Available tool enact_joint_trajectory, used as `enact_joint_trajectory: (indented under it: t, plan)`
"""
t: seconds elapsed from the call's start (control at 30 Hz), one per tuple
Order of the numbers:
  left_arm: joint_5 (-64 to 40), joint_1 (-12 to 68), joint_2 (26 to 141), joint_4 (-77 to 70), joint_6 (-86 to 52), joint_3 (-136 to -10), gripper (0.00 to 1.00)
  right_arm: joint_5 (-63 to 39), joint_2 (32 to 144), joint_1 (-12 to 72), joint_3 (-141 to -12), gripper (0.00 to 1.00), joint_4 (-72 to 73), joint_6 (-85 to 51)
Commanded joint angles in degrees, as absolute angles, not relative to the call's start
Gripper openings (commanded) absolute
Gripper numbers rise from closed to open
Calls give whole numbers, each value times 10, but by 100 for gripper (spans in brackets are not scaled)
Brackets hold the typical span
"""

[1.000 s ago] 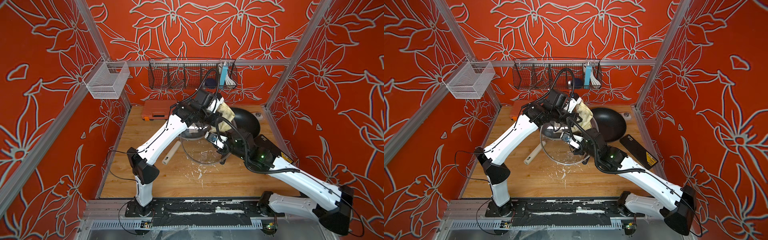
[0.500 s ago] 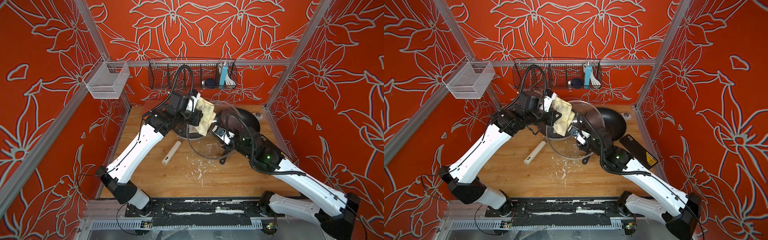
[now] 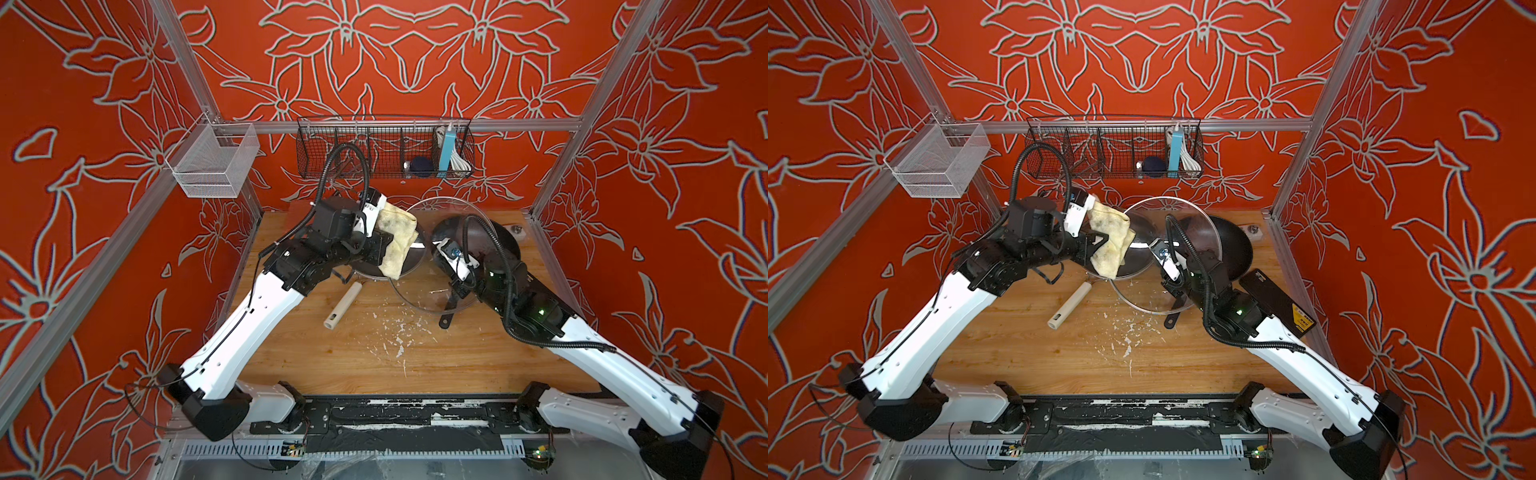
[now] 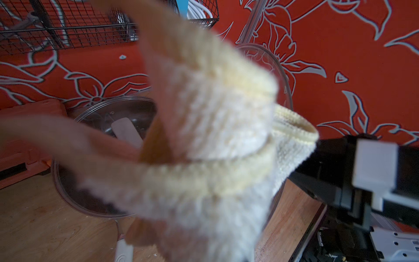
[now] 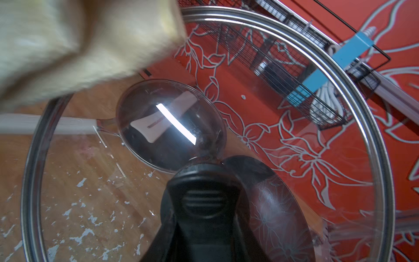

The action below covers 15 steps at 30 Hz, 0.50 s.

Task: Wipe the pot lid with a cloth
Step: Wipe the pot lid.

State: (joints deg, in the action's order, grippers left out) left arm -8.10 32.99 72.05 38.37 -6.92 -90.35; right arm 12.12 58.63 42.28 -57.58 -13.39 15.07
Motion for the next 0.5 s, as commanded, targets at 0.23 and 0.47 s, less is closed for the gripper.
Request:
enact_joint_trajectory:
  t: [0.23,0.47]
  plan:
    - [-147,328,596,277,34,-756,0,223,549,355,-619,0,-168,-28]
    - [-208,328,572,173,44,-647,0,205,576,310,-646,0,-238,-102]
